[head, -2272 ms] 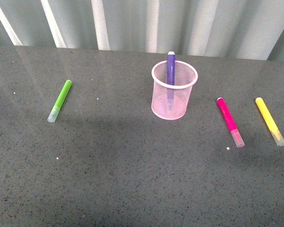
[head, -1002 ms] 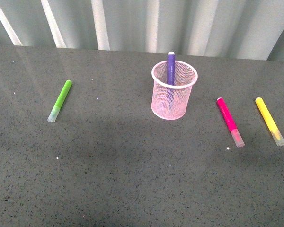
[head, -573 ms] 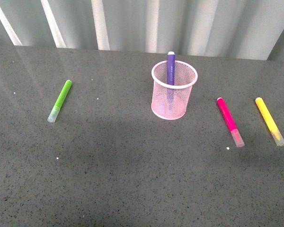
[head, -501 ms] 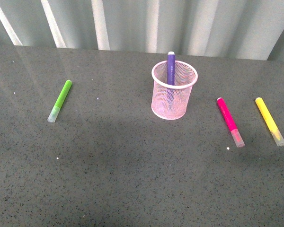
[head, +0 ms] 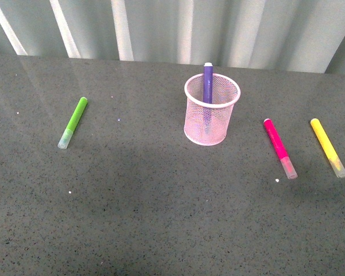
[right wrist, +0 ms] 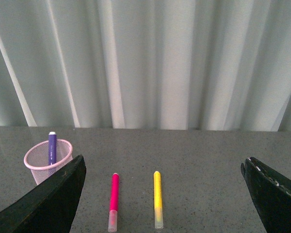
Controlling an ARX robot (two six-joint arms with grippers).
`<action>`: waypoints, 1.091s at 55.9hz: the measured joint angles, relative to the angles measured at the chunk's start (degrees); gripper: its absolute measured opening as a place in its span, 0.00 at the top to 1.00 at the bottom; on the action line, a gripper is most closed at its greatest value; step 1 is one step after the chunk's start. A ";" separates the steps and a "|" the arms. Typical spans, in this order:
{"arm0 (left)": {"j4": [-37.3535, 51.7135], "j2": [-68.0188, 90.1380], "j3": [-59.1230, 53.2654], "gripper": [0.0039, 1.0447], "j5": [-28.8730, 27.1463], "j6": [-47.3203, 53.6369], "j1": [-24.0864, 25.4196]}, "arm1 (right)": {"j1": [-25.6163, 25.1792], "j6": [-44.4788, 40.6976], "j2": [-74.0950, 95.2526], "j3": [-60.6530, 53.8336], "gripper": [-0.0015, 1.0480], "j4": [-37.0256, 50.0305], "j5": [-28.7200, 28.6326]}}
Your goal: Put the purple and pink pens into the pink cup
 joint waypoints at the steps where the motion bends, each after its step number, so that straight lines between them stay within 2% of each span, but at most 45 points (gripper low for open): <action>1: 0.00 0.02 0.00 0.74 0.02 0.00 0.00 | 0.00 0.00 0.00 0.00 0.07 0.00 0.00; 5: -0.04 0.00 0.00 0.62 0.00 0.00 0.00 | 0.00 0.02 0.00 0.00 0.07 0.00 0.00; 9: -0.04 -0.02 0.00 0.45 0.02 0.00 0.00 | 0.00 0.02 0.00 0.00 0.07 0.00 0.00; 11: -0.04 -0.02 0.00 0.38 0.02 0.00 0.00 | 0.90 -0.70 0.96 0.07 0.07 0.74 3.34; 13: -0.04 -0.02 0.00 0.31 0.02 0.00 0.00 | 1.18 -1.20 5.05 0.68 0.07 4.44 9.77; 15: -0.04 -0.02 0.00 0.26 -0.09 0.00 -0.02 | 0.24 -1.18 9.94 1.88 0.07 8.11 12.70; 22: -0.04 -0.02 0.00 0.05 0.02 0.02 -0.02 | -5.31 0.33 34.16 11.43 0.07 23.63 12.22; 27: -0.04 -0.04 0.00 0.07 0.00 0.15 -0.02 | -5.49 2.95 56.54 23.93 0.07 24.52 10.51; 40: -0.04 -0.04 0.00 0.06 0.00 0.15 -0.02 | -0.48 6.34 93.13 46.77 0.07 9.16 9.57; 48: -0.04 -0.04 0.00 0.06 0.00 0.15 -0.02 | 2.95 6.27 104.15 55.58 0.07 3.10 8.39; 61: -0.04 -0.04 0.00 0.06 0.00 0.15 -0.04 | 6.29 6.27 112.72 59.63 0.07 -1.81 5.75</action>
